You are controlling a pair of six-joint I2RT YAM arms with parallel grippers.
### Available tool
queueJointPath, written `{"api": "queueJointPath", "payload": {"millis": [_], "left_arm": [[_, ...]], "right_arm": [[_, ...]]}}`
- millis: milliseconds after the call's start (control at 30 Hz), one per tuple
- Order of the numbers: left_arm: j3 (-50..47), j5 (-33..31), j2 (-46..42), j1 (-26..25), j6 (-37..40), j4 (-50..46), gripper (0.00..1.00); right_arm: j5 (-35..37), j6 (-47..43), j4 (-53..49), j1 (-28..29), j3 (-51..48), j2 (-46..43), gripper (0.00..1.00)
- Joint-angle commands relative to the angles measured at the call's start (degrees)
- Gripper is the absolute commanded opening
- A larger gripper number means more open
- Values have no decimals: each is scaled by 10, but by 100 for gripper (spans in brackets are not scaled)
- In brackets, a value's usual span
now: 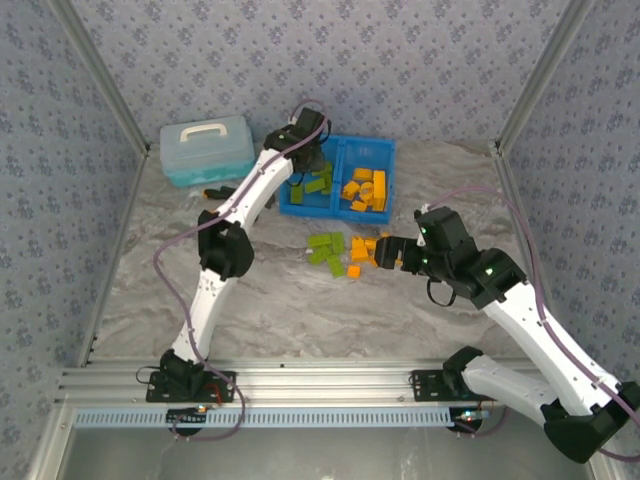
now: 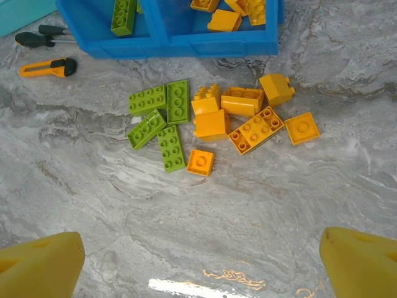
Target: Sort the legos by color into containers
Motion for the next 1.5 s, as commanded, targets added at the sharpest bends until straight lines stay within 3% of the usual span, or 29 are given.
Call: {"api": "queueJointPath", "payload": {"millis": [0, 100, 300, 400, 533, 600, 733, 867, 967, 1167, 1300, 1467], "left_arm": [[37, 34, -10, 6, 10, -1, 51], [38, 40, -26, 6, 15, 9, 56], [34, 62, -94, 0, 6, -18, 56], [-39, 47, -169, -30, 16, -17, 56], [-271, 26, -322, -74, 19, 74, 56], [-391, 46, -400, -85, 14, 125, 58], [-628, 109, -544, -92, 19, 220, 74], [-794, 113, -660, -95, 7, 221, 86], [-877, 102, -739, -96, -17, 210, 90], [-954, 65, -841, -95, -50, 208, 96], [-959, 64, -847, -95, -52, 208, 98], [-957, 68, -835, -96, -50, 205, 99]], "right_arm": [[16, 14, -22, 5, 3, -12, 100], [19, 15, -20, 6, 2, -13, 100], [20, 15, -14, 8, 2, -10, 100], [19, 11, -6, 8, -6, -6, 100], [0, 9, 21, 10, -30, 18, 100], [-6, 11, 39, 12, -44, 42, 100], [-18, -9, 101, 15, -49, 128, 99], [8, -26, 138, 18, -13, 247, 84], [18, -42, 162, 20, 23, 327, 80], [77, -67, 166, 18, 120, 460, 81], [68, -66, 167, 6, 162, 521, 78], [61, -75, 156, -1, 199, 569, 67]]}}
